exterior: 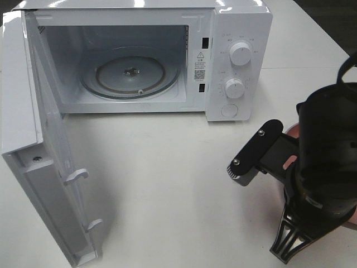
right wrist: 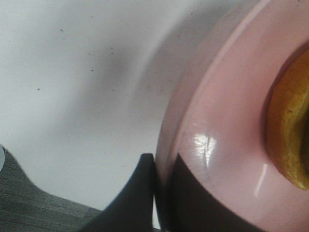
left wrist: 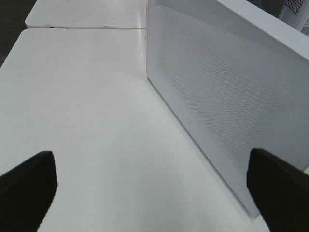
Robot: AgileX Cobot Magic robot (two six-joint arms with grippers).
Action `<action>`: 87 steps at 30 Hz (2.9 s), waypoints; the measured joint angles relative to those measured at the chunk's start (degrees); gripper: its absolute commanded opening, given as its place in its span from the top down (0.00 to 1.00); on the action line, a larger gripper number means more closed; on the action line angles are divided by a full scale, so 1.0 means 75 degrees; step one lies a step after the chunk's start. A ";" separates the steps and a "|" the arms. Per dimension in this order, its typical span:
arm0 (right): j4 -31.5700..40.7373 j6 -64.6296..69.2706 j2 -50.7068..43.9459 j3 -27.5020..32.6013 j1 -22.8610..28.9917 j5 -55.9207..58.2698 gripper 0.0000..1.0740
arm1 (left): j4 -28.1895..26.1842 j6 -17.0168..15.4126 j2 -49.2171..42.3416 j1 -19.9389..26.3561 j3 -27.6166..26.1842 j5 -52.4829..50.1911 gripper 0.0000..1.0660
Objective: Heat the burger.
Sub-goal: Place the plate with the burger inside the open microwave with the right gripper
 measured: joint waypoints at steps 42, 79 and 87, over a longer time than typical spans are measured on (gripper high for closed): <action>-0.1238 -0.2185 0.0000 0.0000 0.2384 -0.0955 0.99 | 0.0000 0.0000 0.0000 0.0000 0.0000 0.0000 0.06; -0.2338 -0.4316 0.0000 0.0008 0.2384 -0.2460 0.99 | 0.0000 0.0000 0.0000 0.0000 0.0000 0.0000 0.06; -0.2353 -0.4759 0.0000 0.0008 0.2093 -0.2956 0.99 | 0.0000 0.0000 0.0000 0.0000 0.0000 0.0000 0.06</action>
